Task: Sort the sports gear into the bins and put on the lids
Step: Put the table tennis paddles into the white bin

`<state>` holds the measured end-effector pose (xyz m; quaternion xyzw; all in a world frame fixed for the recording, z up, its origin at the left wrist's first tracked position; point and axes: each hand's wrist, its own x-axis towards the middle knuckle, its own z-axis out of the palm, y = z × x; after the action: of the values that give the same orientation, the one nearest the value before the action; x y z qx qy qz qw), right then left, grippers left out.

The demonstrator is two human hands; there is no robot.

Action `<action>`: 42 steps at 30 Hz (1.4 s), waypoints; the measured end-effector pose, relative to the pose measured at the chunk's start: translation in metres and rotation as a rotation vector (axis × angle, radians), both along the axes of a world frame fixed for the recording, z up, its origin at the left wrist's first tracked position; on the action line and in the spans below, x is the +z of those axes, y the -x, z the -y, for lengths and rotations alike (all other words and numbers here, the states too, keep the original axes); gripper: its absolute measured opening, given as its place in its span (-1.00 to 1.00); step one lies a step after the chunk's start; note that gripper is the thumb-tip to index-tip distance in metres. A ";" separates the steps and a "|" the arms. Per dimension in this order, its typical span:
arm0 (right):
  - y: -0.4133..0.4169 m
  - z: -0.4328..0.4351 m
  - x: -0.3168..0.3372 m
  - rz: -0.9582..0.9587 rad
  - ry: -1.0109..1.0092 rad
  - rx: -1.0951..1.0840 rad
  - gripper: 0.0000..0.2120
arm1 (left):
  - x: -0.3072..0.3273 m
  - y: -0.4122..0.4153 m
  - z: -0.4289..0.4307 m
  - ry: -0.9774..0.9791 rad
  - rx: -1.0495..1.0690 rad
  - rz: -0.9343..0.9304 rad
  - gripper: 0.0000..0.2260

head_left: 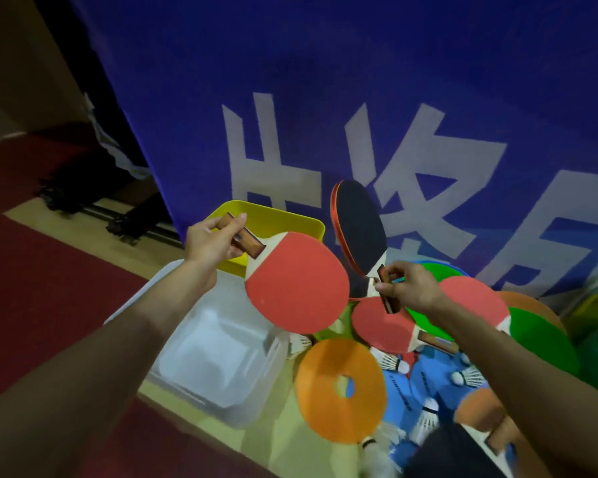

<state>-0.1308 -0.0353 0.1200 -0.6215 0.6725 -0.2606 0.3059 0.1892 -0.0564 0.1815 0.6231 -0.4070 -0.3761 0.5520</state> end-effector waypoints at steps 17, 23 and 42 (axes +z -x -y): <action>-0.184 0.019 0.000 -0.264 0.000 -0.007 -0.70 | -0.093 -0.170 0.015 -0.244 -0.110 -0.114 -0.78; -0.181 0.017 -0.016 -0.352 -0.045 0.017 -0.66 | -0.134 -0.169 0.021 -0.445 -0.218 -0.085 -0.76; -0.174 0.015 -0.025 -0.612 0.045 0.114 -0.68 | -0.191 -0.158 0.031 -0.753 -0.163 0.041 -0.89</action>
<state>0.0436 -0.0499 0.0952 -0.7143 0.6916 -0.0587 0.0895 0.3470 -0.0871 -0.0090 0.7553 -0.2994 -0.5292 0.2445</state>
